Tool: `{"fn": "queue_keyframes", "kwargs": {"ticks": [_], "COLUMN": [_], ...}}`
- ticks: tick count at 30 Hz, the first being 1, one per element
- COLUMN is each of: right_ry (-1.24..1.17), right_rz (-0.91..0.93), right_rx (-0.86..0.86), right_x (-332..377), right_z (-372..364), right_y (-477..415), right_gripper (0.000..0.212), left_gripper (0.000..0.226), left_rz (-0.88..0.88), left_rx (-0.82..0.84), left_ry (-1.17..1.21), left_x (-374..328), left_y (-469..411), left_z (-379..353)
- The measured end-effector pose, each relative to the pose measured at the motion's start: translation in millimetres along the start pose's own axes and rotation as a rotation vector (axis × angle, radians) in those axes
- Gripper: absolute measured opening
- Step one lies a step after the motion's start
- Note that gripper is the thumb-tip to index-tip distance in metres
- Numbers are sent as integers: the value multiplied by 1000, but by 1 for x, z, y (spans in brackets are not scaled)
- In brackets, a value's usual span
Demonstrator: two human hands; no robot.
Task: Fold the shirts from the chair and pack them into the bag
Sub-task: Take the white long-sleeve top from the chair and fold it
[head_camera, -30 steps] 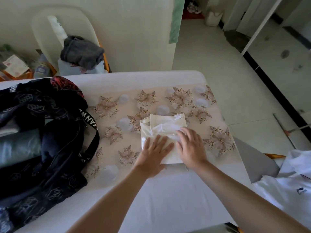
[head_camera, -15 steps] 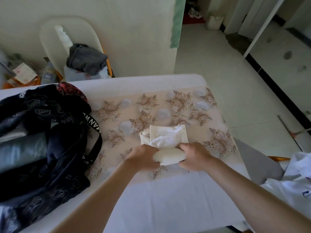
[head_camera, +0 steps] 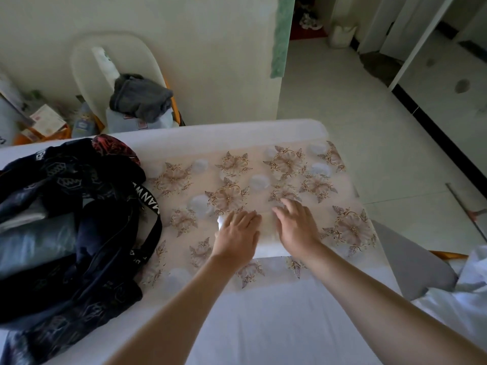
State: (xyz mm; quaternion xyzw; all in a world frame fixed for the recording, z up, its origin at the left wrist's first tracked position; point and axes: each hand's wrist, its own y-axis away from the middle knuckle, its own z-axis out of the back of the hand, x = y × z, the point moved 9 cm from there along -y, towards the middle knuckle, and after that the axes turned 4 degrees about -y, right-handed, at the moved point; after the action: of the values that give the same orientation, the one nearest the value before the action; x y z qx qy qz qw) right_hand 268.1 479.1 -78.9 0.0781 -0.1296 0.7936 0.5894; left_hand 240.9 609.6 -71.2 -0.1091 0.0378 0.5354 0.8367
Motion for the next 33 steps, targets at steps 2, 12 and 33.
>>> {"fn": "queue_keyframes", "kwargs": {"ticks": [2, 12, 33], "right_ry": [-7, -131, -12], "right_rz": [69, -25, 105], "right_rx": [46, 322, 254], "right_x": [12, -8, 28], "right_z": [-11, -61, -57], "right_y": [-4, 1, 16], "right_gripper": [40, 70, 55], "left_gripper": [49, 64, 59], "left_rz": [45, 262, 1048], "left_rx": [114, 407, 431], "left_ry": [-55, 97, 753], "left_x": [6, 42, 97], "left_y": [4, -1, 24], "left_z": [-20, -61, -44]}}
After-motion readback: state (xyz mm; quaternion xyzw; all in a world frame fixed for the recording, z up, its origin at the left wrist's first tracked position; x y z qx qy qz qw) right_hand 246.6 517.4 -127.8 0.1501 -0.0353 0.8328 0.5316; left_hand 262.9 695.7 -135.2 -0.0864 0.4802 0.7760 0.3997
